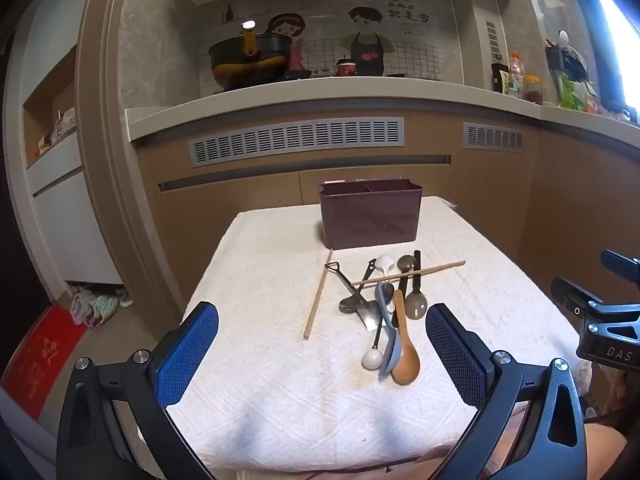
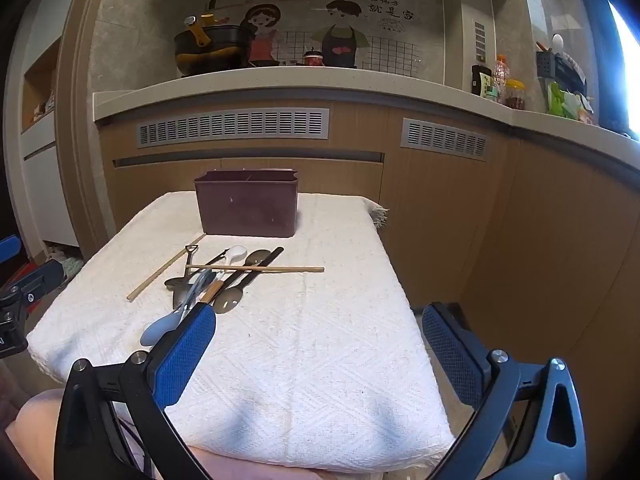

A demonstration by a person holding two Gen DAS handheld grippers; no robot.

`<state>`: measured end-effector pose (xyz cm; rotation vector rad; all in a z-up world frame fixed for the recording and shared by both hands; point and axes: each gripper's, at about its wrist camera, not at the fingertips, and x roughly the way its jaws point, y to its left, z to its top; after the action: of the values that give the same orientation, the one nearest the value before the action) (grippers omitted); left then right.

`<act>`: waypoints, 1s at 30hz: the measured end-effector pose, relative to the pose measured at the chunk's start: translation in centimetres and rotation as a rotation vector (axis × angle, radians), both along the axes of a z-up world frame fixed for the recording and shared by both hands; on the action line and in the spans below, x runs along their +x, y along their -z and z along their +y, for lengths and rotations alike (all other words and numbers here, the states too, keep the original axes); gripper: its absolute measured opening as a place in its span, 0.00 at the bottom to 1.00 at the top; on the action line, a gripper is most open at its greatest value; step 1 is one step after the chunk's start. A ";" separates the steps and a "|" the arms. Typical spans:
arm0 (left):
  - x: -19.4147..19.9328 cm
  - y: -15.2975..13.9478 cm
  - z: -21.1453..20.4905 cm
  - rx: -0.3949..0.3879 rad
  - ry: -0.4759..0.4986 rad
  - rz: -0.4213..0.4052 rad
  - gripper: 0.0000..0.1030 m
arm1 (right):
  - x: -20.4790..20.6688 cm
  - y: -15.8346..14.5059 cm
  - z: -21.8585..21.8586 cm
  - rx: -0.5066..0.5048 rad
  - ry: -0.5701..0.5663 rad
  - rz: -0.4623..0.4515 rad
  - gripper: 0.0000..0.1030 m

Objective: Organize utensils

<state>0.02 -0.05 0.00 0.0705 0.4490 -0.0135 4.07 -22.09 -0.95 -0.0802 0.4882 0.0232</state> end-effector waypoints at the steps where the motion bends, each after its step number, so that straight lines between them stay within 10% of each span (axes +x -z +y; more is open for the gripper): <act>1: 0.0 0.0 0.0 0.002 0.001 0.000 1.00 | 0.0 0.0 0.0 -0.002 -0.003 0.001 1.00; 30: 0.7 1.4 0.2 -0.035 0.008 0.040 1.00 | 1.1 0.9 0.5 -0.030 -0.010 0.055 1.00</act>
<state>0.67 0.14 -1.37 0.0378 0.4883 -0.0310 5.18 -21.55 -1.82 -0.1111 0.5428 0.0277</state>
